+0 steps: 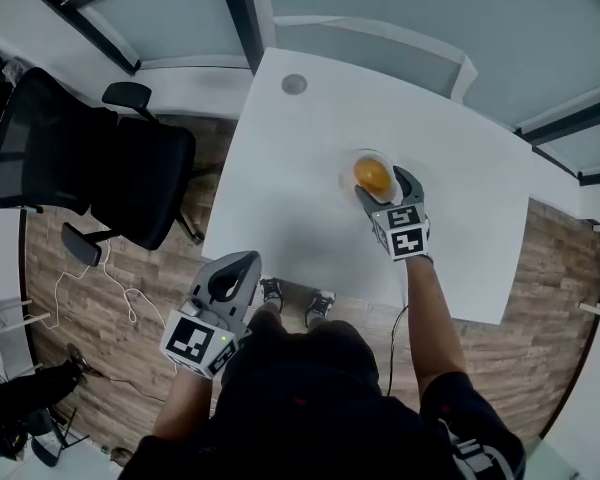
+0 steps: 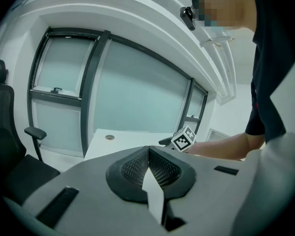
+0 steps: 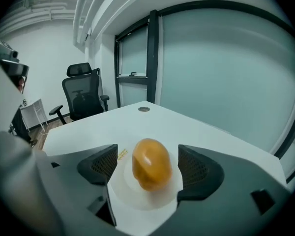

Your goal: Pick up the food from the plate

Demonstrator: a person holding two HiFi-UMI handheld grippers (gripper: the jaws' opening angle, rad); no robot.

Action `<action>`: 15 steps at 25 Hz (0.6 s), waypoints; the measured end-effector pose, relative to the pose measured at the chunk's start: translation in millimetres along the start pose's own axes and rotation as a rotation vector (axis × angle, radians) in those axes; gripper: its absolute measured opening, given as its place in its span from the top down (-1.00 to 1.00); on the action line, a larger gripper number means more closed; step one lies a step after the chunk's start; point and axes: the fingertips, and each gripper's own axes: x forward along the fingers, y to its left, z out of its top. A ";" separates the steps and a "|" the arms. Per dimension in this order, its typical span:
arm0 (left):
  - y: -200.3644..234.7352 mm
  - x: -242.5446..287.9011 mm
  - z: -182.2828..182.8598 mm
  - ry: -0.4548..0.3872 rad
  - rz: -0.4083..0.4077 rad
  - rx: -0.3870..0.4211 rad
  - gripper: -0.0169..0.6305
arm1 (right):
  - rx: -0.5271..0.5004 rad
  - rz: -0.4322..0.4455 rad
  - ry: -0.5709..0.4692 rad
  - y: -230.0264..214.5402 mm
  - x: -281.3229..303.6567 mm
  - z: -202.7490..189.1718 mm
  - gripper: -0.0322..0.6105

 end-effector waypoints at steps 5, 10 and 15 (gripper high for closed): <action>11.2 -5.2 -5.2 0.017 0.029 -0.018 0.89 | 0.028 0.013 0.053 -2.9 29.9 -22.7 -0.26; 17.8 -6.2 -9.1 0.027 0.030 -0.011 0.89 | 0.054 -0.019 0.110 -5.5 39.9 -32.8 -0.25; 13.7 -8.6 -6.3 0.009 -0.005 0.002 0.89 | 0.038 -0.059 0.054 -1.9 22.8 -15.6 -0.18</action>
